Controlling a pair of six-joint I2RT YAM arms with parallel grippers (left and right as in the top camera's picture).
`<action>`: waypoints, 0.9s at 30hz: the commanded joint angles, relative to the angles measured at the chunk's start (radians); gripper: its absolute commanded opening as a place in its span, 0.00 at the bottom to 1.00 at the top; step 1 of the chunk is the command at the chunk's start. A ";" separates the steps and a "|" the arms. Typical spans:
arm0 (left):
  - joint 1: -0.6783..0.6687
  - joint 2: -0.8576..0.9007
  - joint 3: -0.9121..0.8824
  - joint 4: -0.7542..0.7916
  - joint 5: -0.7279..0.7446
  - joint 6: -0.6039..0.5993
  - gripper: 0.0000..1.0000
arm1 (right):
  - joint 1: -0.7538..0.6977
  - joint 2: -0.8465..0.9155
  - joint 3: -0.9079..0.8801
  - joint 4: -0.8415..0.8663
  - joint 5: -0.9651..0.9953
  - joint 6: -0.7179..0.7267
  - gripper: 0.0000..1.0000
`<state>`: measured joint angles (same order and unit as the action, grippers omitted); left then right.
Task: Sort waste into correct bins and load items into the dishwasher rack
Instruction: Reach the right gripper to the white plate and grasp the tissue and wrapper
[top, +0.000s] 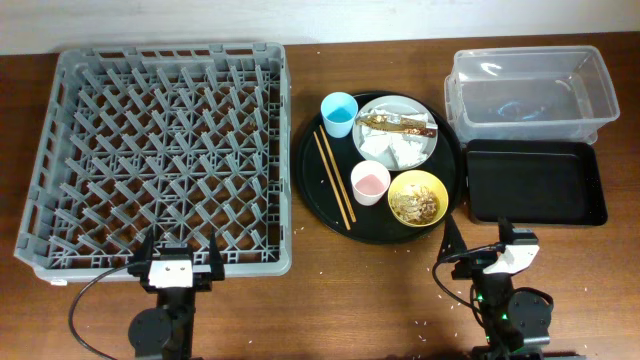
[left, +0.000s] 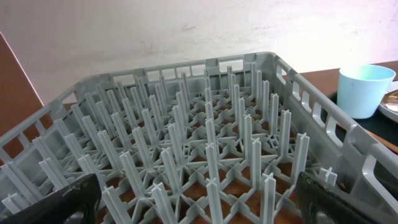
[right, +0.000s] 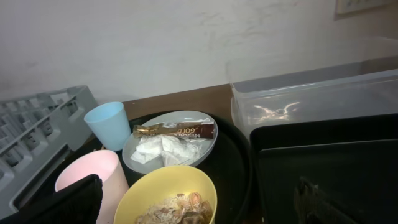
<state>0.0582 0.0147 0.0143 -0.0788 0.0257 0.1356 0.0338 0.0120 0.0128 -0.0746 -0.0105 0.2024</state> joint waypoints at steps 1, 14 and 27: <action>-0.004 -0.008 -0.005 -0.003 -0.006 0.016 0.99 | 0.005 -0.006 -0.007 0.004 -0.033 -0.003 0.99; -0.004 0.411 0.471 0.138 0.408 0.016 0.99 | 0.005 0.486 0.580 0.011 -0.259 -0.076 0.98; -0.004 1.391 1.395 -0.620 0.446 0.016 0.99 | 0.031 1.852 1.650 -0.718 -0.395 -0.480 1.00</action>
<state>0.0536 1.3735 1.3888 -0.6968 0.4759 0.1425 0.0357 1.7897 1.6531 -0.7986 -0.3817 -0.0601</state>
